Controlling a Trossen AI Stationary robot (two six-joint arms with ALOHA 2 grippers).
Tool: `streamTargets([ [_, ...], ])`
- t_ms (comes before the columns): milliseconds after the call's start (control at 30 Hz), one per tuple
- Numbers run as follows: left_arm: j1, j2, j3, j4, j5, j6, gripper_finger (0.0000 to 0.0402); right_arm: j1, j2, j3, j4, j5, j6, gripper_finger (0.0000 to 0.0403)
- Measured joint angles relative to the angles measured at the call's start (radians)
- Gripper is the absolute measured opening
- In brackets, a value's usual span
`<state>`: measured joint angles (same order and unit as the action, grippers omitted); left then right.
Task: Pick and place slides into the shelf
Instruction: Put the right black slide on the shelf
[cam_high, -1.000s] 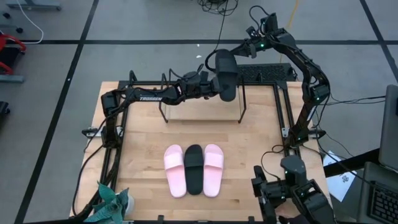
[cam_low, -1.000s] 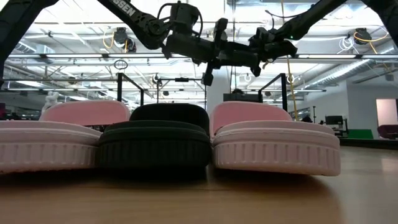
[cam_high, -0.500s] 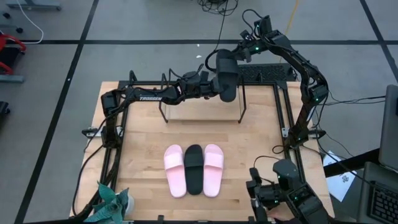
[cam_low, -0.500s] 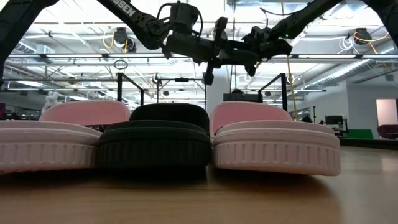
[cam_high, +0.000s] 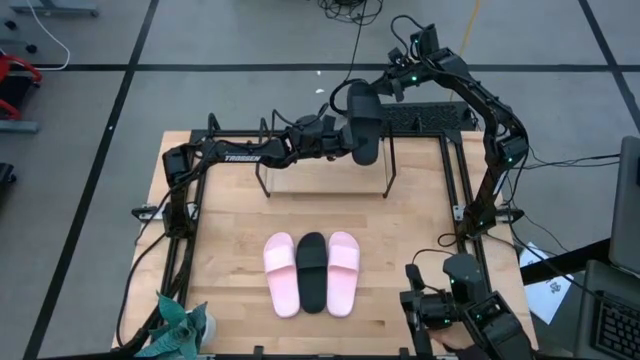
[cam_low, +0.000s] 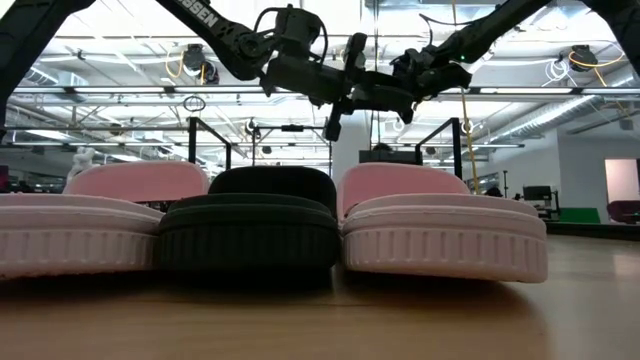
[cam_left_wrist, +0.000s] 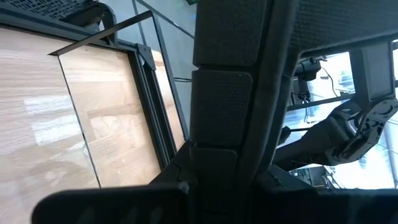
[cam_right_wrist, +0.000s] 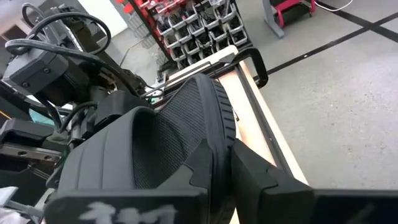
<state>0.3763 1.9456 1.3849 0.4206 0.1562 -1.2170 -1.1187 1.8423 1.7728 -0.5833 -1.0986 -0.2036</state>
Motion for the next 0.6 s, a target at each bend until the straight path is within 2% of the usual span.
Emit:
streamTargets([
  [267, -0.001, 0.000, 0.000, -0.006, -0.018, 0.002, 0.0092, -0.007, 0.000, 0.000, 0.002, 0.003, -0.019, 0.0022],
  [600, -0.008, 0.000, 0.001, -0.007, -0.010, 0.056, 0.0100, -0.055, 0.000, 0.000, -0.002, -0.004, -0.019, 0.0021],
])
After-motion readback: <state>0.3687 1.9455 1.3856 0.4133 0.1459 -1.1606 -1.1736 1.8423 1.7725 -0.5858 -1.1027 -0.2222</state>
